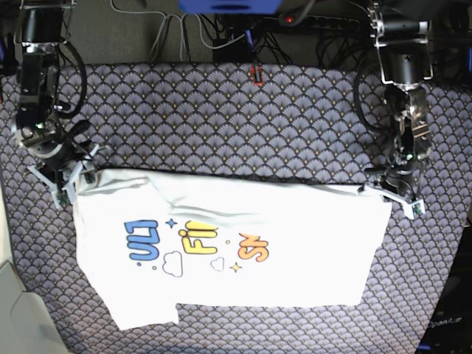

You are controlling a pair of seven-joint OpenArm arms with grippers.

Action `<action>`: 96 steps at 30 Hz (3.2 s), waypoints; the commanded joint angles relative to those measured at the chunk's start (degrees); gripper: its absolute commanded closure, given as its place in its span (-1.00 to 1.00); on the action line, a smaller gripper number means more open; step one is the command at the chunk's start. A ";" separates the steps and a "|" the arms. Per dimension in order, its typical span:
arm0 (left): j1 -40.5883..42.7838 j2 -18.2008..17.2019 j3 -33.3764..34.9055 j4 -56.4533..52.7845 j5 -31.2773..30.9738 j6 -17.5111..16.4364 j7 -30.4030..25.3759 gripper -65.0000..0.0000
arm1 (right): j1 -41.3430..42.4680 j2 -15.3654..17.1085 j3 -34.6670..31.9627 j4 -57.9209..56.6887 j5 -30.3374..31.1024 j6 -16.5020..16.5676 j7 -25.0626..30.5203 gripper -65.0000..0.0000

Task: Fold the T-shirt properly
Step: 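Release the folded edge and regrasp it with both grippers, then drag the folded shirt toward the robot with both grippers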

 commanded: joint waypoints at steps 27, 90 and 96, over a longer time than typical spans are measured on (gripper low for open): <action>-0.95 -0.82 -0.14 1.09 0.33 0.30 -0.41 0.96 | 5.54 2.01 0.13 -13.00 0.17 0.03 6.00 1.00; 27.19 -6.53 -11.57 33.53 0.06 0.21 11.29 0.96 | -25.58 9.05 5.05 10.30 0.34 3.90 12.51 1.00; 30.70 -6.53 -11.57 35.46 0.06 0.21 11.29 0.96 | -27.43 9.05 5.05 10.30 0.34 3.90 14.09 1.00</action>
